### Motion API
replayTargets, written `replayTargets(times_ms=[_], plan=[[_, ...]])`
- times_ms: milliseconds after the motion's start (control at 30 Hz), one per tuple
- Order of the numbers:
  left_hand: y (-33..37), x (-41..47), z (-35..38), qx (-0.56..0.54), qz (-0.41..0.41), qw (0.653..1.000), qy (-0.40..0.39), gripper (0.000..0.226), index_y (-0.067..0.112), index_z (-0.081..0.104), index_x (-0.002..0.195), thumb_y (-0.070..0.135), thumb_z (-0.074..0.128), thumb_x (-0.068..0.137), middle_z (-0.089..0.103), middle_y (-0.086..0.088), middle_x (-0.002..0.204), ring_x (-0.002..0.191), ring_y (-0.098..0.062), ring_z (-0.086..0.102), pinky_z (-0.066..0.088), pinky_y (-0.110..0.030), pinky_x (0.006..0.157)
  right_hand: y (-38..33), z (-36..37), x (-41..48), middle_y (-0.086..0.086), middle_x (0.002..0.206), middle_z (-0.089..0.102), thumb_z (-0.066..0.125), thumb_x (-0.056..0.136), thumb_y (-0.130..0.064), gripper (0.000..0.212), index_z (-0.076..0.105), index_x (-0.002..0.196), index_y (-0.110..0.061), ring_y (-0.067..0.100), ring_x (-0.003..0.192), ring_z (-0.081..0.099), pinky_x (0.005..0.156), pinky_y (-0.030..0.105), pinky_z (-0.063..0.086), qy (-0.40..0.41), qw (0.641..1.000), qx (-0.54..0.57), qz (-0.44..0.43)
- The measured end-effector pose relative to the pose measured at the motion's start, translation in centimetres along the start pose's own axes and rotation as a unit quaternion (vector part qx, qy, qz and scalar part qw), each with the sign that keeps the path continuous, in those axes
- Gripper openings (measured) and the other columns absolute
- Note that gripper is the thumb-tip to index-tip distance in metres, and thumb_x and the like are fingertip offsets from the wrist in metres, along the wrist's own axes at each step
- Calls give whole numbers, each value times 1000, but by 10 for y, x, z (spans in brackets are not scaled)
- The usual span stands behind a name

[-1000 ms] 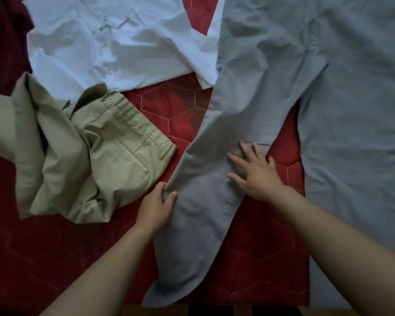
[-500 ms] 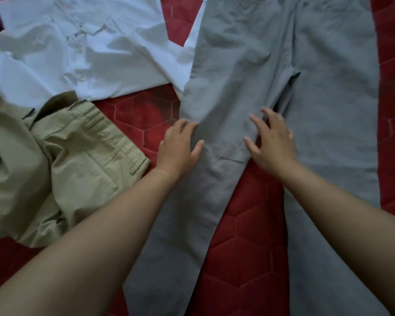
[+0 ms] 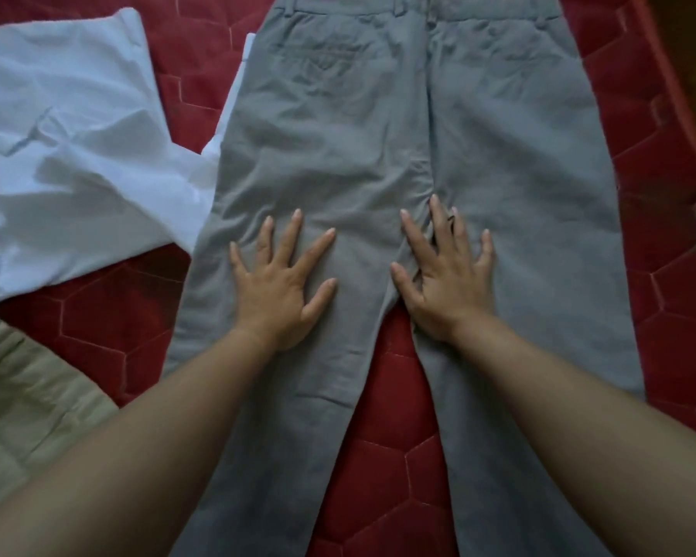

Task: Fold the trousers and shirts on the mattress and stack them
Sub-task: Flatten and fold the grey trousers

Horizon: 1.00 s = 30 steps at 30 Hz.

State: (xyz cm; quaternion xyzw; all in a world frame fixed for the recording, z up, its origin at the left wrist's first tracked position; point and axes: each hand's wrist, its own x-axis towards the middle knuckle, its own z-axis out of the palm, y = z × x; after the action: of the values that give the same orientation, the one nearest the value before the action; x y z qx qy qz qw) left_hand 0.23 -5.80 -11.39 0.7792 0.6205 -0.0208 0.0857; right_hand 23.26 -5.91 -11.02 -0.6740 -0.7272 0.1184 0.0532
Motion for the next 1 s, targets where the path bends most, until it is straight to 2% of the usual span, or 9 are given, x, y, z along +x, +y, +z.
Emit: replayTargets(times_ms=[133, 200, 267, 367, 433, 533, 700, 800, 1000], plan=[[1, 0, -5, 0, -11, 1000, -23, 63, 54, -5, 141, 68, 17, 84, -2, 5, 158, 144, -29, -3, 3, -68, 105, -2, -7, 3, -2, 159, -2, 24, 84, -64, 71, 4, 148, -40, 24, 145, 4, 110, 55, 1, -29, 1000, 11, -6], [2, 2, -12, 1, -19, 998, -58, 61, 57, -14, 138, 69, 12, 84, -11, 8, 157, 144, -26, -11, 0, -66, 106, 3, -18, 1, -3, 158, -3, 35, 87, -59, 73, 2, 148, -36, 19, 145, 3, 112, 52, 0, -43, 995, 86, -6], [8, 2, -22, -6, -31, 995, -96, 60, 54, -7, 141, 66, 16, 87, -11, 7, 157, 144, -25, -11, 1, -65, 107, 21, -34, -7, 3, 157, 10, 52, 88, -46, 74, 13, 149, -28, 21, 143, 14, 112, 49, 14, 7, 987, 160, 33], [32, -4, -43, -53, -58, 994, -73, 58, 36, 21, 146, 53, 31, 92, 18, -4, 155, 140, -29, 19, 21, -61, 108, 73, -58, -44, 10, 152, 21, 58, 87, -36, 71, 24, 147, -18, 29, 137, 25, 105, 52, 25, 75, 978, 105, 164], [57, -13, -54, -63, -54, 996, -43, 55, 30, 31, 144, 47, 39, 92, 35, -8, 147, 130, -31, 37, 35, -54, 102, 109, -69, -80, 15, 149, 23, 60, 86, -36, 73, 25, 145, -12, 34, 135, 26, 104, 51, 28, 56, 966, 74, 241], [107, -30, -60, -89, -18, 995, -37, 52, 27, 40, 140, 40, 49, 90, 41, -9, 143, 126, -31, 42, 41, -47, 97, 142, -74, -145, 17, 144, 30, 57, 88, -38, 67, 33, 142, -8, 37, 131, 30, 102, 52, 33, -2, 952, 69, 297], [200, -46, -49, -115, 48, 991, -46, 50, 20, 49, 132, 38, 56, 86, 47, -6, 133, 121, -27, 46, 42, -41, 90, 150, -66, -225, 10, 152, 24, 57, 89, -38, 61, 36, 143, -17, 30, 140, 20, 104, 51, 28, -49, 966, 49, 248], [256, -45, -35, -152, 60, 984, -66, 45, 17, 52, 127, 36, 56, 86, 51, -8, 123, 110, -29, 51, 44, -39, 83, 148, -59, -240, 7, 152, 27, 60, 87, -36, 58, 41, 140, -20, 28, 141, 22, 103, 48, 28, -29, 965, 91, 245], [348, -18, -13, -186, -39, 980, -54, 44, 20, 55, 104, 54, 61, 78, 53, -6, 108, 103, -26, 51, 42, -35, 75, 170, -54, -266, 3, 151, 30, 59, 88, -32, 52, 45, 137, -23, 24, 139, 26, 101, 46, 31, 7, 962, 134, 236]])
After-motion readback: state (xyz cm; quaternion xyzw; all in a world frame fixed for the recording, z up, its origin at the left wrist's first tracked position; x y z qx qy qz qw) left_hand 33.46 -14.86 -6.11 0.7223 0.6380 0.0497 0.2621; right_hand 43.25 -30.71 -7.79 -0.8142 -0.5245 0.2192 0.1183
